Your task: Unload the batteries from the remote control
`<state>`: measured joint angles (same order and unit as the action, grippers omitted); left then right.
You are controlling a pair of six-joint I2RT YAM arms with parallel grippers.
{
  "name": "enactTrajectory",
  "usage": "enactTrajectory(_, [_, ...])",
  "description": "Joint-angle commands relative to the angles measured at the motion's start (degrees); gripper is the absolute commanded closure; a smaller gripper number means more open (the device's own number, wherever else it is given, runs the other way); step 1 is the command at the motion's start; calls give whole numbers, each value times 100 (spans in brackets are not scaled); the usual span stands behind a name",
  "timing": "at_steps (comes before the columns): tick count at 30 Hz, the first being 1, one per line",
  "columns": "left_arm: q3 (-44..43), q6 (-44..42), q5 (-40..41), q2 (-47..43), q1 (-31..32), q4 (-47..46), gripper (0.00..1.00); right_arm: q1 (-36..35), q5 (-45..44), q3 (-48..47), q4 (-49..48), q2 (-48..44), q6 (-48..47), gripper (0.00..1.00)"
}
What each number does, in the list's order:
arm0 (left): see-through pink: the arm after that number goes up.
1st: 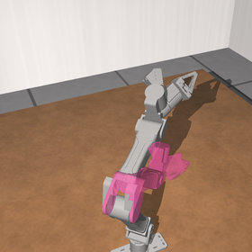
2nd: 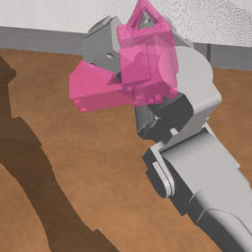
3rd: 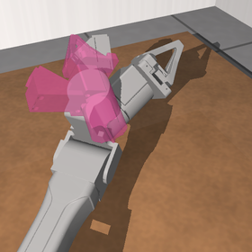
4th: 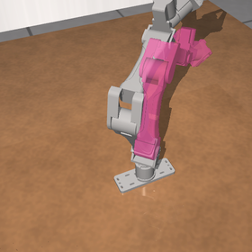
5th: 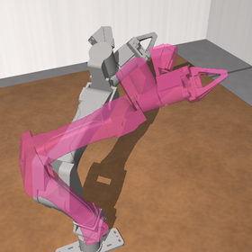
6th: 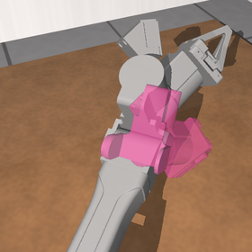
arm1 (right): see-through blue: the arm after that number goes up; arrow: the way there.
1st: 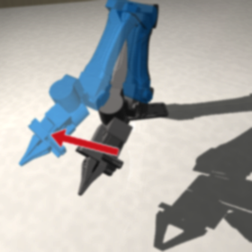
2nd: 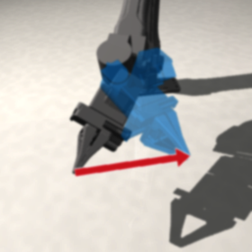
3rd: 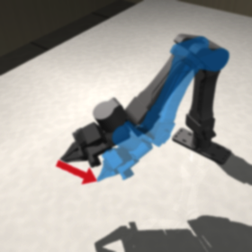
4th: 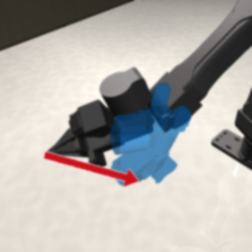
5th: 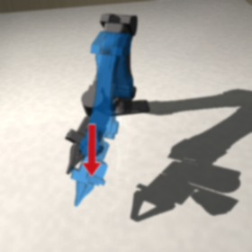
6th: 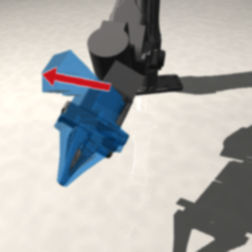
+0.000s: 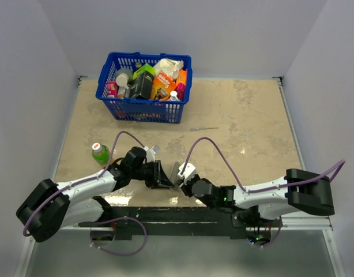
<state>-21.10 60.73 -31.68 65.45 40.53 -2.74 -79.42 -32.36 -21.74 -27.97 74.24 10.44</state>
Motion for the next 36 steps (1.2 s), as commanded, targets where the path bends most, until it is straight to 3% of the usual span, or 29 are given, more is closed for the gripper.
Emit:
enactTrajectory(1, [-228, 106, -330, -138, 16, -359, 100, -30, -622, -173, 204, -50, 55, 62])
enactTrajectory(7, [-236, 45, -339, -103, 25, -367, 100, -30, -632, -217, 335, -146, 248, 60])
enactTrajectory(13, [-263, -61, -409, -94, 16, -244, 100, 5, -17, -322, 669, -656, 573, 55])
enactTrajectory(16, [-280, -88, -391, -120, 16, -174, 100, 241, 11, -690, 1362, -770, 1169, 52])
enactTrajectory(18, [-280, -79, -391, -129, 16, -183, 100, 478, 71, -893, 2045, -936, 1994, 44])
enactTrajectory(20, [-280, -35, -374, -155, 16, -191, 100, 1163, 711, -991, 2312, -1112, 2853, 40])
enactTrajectory(22, [-280, 35, -356, -234, 16, -253, 100, 1916, 1352, -719, 2182, -1463, 3348, 27])
enactTrajectory(23, [-272, 62, -356, -252, 16, -279, 100, 2147, 1964, -596, 2060, -1587, 3742, 26])
enactTrajectory(25, [-254, 149, -339, -348, 16, -385, 100, 2587, 2382, -341, 1743, -1832, 4044, 24])
enactTrajectory(36, [-43, 554, -444, -639, 25, -1229, 100, 2835, 3649, 371, 171, -1957, 5828, 20])
